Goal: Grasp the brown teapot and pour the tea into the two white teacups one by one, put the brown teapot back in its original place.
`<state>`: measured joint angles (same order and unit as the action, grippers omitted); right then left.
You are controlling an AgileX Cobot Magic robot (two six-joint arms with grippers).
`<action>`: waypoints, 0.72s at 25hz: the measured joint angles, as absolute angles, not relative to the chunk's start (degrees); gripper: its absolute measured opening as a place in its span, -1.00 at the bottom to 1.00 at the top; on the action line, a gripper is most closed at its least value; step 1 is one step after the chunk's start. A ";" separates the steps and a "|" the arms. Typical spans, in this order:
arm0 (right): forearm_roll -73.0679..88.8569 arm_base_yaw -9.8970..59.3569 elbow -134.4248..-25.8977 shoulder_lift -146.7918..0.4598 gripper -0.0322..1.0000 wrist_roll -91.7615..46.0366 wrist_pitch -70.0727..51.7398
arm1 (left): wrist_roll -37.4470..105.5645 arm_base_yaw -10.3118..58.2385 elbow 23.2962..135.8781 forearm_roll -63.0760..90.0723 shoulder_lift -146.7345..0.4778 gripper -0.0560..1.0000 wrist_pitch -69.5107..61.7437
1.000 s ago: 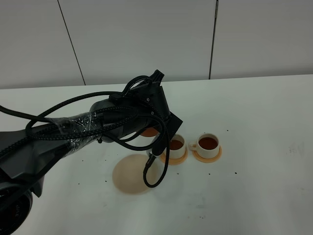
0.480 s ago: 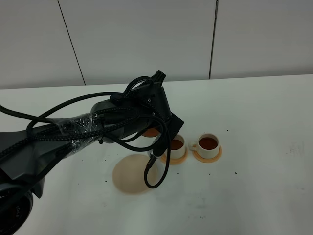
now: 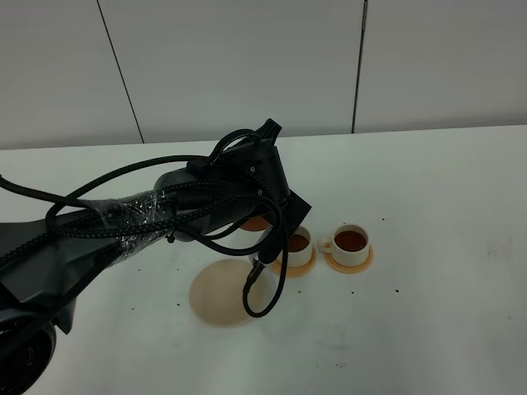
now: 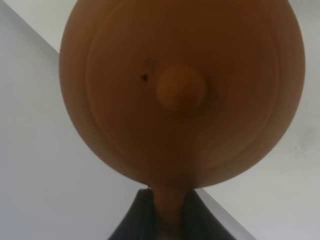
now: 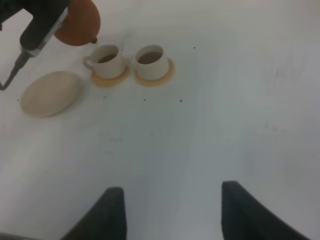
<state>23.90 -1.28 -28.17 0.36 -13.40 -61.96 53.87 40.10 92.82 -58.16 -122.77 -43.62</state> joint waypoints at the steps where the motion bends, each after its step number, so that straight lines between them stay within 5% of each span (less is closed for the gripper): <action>1: 23.90 -1.28 -28.17 0.36 -0.12 -13.40 -61.96 | 53.87 40.10 92.82 -58.16 -122.77 -0.58 -43.62; 18: 23.90 -1.28 -28.17 0.36 -0.12 -13.46 -61.96 | 53.87 40.10 92.82 -58.54 -124.33 -0.58 -42.23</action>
